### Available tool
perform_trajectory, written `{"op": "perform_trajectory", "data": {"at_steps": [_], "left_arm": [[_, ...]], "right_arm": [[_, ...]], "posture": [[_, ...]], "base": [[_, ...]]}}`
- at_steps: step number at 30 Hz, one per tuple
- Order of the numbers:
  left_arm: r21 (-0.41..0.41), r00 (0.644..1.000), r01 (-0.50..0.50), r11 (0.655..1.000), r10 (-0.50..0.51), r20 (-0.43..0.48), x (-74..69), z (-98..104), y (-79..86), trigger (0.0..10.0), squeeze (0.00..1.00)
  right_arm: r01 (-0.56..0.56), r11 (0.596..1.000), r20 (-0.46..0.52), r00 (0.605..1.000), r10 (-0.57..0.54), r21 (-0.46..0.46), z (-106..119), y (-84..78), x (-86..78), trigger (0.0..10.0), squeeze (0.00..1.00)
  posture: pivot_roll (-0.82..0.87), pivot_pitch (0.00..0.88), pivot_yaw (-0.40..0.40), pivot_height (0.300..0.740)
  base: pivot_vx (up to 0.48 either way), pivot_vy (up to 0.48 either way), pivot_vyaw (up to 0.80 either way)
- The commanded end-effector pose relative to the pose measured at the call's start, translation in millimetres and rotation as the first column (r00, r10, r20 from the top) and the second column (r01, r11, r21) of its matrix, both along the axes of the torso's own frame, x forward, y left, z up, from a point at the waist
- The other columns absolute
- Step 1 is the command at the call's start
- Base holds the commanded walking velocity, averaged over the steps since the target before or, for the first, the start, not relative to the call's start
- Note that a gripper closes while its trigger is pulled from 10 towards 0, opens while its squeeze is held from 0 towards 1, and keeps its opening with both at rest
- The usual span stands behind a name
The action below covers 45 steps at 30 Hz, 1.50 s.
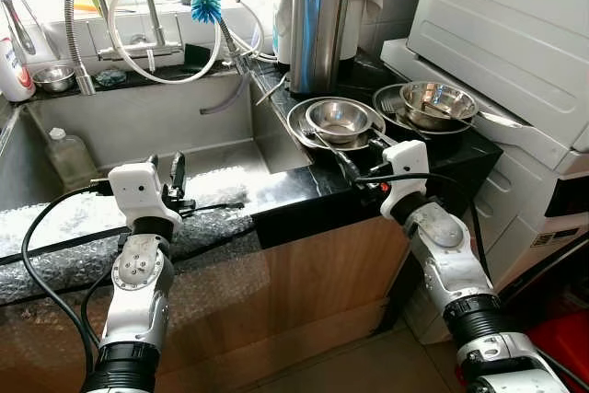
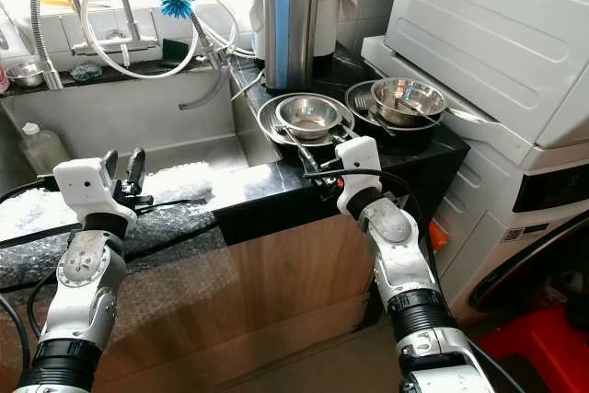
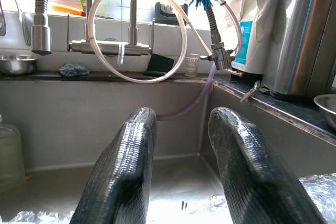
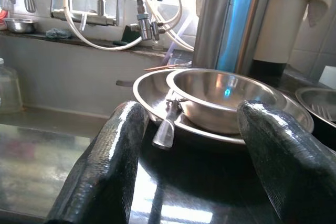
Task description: Kitchen organization
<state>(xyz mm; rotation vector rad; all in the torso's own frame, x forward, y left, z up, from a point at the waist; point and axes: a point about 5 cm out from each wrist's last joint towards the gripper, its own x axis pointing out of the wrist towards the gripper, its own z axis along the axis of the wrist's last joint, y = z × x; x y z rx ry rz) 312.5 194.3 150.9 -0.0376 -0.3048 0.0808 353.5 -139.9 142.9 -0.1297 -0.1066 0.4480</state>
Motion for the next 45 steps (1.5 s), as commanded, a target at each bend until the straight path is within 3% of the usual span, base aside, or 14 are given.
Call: {"op": "perform_trajectory", "data": {"at_steps": [1, 7, 19, 20, 21, 22, 45], "left_arm": [[0.016, 1.0, 0.005, 1.0, -0.005, -0.005, 0.7, 1, -4.2, 10.0, 0.0], [0.014, 1.0, 0.002, 1.0, -0.002, -0.006, 0.6, 1, -4.3, 10.0, 0.0], [0.011, 1.0, 0.002, 1.0, -0.001, -0.01, 0.9, 0, -4.8, 10.0, 0.0], [0.011, 1.0, 0.001, 1.0, -0.001, -0.01, 1.2, 0, -5.0, 10.0, 0.0], [0.011, 1.0, 0.001, 1.0, -0.001, -0.01, 1.2, 0, -5.0, 10.0, 0.0], [0.011, 1.0, 0.001, 1.0, 0.0, -0.01, 1.3, 0, -5.0, 10.0, 0.0], [0.006, 1.0, -0.001, 1.0, 0.001, -0.021, 1.3, -2, -5.6, 10.0, 0.0]], "right_arm": [[-0.004, 1.0, -0.005, 1.0, 0.003, -0.007, -2, 0.3, 0.7, 10.0, 0.0], [-0.089, 0.995, -0.034, 0.996, 0.088, -0.036, -2, 5.4, 4.0, 10.0, 0.0], [-0.043, 0.998, -0.05, 0.998, 0.041, -0.044, -1, -3.9, 12.8, 9.6, 0.0], [-0.034, 0.998, -0.055, 0.998, 0.032, -0.049, -2, -6.1, 14.0, 3.0, 0.0], [-0.027, 0.998, -0.058, 0.998, 0.024, -0.05, -2, -7.3, 14.6, 0.5, 0.0], [-0.023, 0.998, -0.06, 0.998, 0.02, -0.05, -2, -8.0, 15.0, 0.0, 0.0], [-0.063, 0.996, -0.057, 0.997, 0.06, -0.055, -4, -4.2, 15.2, 0.0, 0.0]], "posture": [[-0.1, 0.0, -0.016, 0.74], [-0.1, 0.0, -0.021, 0.74], [-0.1, 0.0, -0.023, 0.74], [-0.09, 0.0, -0.024, 0.74], [-0.09, 0.0, -0.024, 0.74], [-0.09, 0.0, -0.024, 0.74], [-0.09, 0.0, -0.028, 0.74]], "base": [[0.0, 0.0, 0.0], [0.0, 0.0, 0.0], [0.0, 0.0, 0.0], [0.0, 0.0, 0.0], [0.0, 0.0, 0.0], [0.0, 0.0, 0.0], [0.0, 0.0, 0.0]]}}
